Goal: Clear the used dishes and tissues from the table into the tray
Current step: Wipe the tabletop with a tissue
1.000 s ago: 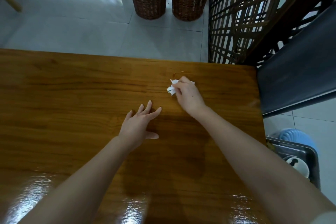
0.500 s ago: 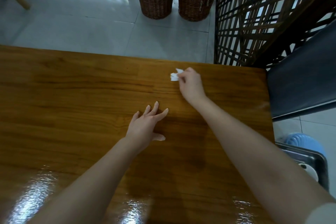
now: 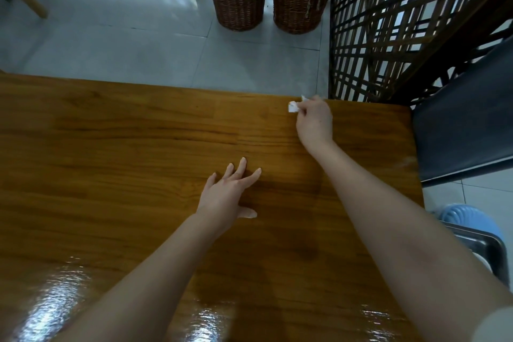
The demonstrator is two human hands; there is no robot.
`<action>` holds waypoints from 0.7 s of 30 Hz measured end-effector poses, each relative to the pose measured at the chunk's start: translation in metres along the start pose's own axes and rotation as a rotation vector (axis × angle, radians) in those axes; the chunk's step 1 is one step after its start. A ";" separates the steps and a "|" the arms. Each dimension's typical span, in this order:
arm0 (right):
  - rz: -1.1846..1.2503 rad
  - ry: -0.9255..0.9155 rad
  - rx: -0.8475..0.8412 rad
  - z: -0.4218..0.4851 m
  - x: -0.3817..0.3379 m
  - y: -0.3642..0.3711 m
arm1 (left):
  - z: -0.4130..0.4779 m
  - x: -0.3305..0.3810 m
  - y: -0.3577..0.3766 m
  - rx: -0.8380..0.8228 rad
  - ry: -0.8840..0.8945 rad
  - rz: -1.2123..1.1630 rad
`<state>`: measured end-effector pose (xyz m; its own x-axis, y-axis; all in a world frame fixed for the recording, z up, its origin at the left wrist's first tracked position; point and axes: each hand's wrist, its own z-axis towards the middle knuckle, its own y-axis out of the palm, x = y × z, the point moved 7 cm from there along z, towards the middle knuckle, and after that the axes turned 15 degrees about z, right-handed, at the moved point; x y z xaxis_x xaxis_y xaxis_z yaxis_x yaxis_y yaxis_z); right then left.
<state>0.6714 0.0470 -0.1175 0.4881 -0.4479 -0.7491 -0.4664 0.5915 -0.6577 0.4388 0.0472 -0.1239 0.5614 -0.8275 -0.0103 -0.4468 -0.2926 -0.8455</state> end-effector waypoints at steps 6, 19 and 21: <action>-0.031 -0.258 -0.254 -0.025 -0.049 0.055 | 0.001 0.001 -0.001 0.003 -0.003 0.017; 0.051 0.010 -0.094 -0.045 0.013 -0.011 | 0.000 -0.002 0.002 0.034 0.009 0.008; 0.043 -0.067 -0.219 -0.074 -0.006 0.015 | 0.000 -0.002 0.001 0.035 -0.003 0.015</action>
<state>0.6069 0.0090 -0.1286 0.5089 -0.3753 -0.7747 -0.6332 0.4465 -0.6322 0.4375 0.0484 -0.1248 0.5564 -0.8305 -0.0249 -0.4309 -0.2629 -0.8633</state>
